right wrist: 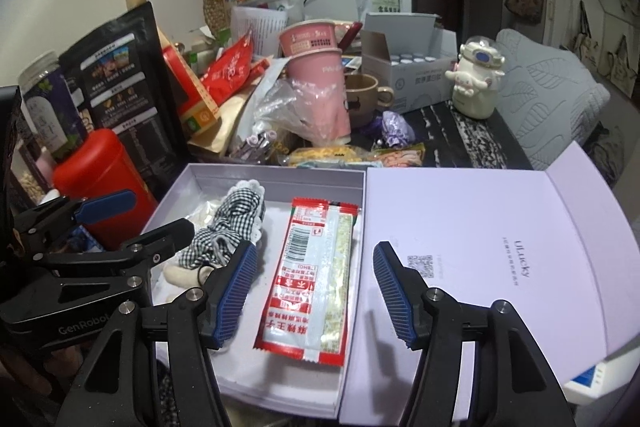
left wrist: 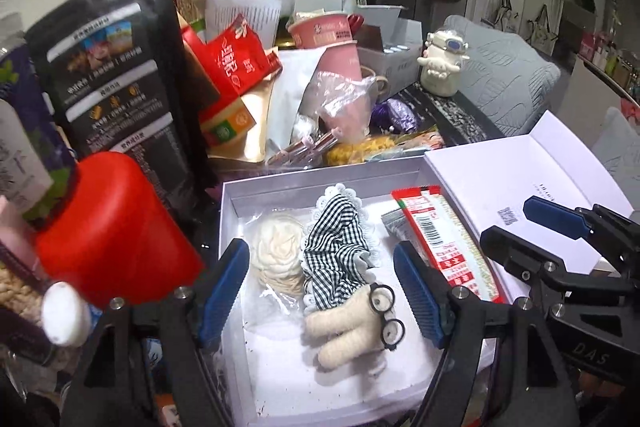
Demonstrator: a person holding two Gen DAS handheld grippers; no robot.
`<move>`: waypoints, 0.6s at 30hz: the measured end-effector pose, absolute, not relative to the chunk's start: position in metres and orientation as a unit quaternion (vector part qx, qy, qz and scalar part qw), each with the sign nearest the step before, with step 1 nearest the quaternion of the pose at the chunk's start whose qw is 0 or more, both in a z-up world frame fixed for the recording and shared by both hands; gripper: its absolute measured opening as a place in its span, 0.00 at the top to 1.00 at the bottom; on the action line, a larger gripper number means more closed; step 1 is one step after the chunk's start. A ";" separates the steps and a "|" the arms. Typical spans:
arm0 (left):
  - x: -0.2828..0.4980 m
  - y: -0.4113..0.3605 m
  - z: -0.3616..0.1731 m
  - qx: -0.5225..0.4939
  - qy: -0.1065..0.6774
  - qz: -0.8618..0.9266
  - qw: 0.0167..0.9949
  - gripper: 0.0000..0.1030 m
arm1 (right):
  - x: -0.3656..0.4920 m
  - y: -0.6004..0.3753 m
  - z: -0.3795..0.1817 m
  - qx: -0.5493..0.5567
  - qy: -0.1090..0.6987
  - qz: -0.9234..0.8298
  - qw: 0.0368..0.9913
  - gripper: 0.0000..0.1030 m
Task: Organize soft objects
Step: 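Lower and release the sachet in the box while the left tool releases the doll there, then raise both open tools out of the white box toward the table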
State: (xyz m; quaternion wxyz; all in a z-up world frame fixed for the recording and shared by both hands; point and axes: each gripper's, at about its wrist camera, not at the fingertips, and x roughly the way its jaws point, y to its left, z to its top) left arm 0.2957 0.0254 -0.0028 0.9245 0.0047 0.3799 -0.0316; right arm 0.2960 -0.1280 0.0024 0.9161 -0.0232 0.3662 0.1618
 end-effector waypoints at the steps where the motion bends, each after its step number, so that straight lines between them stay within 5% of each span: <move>1: 0.292 0.026 0.000 0.005 0.376 -0.032 0.926 0.28 | 0.293 -0.129 0.006 -0.023 0.363 0.161 0.917 0.41; 18: 0.223 0.013 0.060 0.011 0.322 -0.058 0.945 0.28 | 0.223 -0.137 0.064 -0.031 0.308 0.165 0.937 0.41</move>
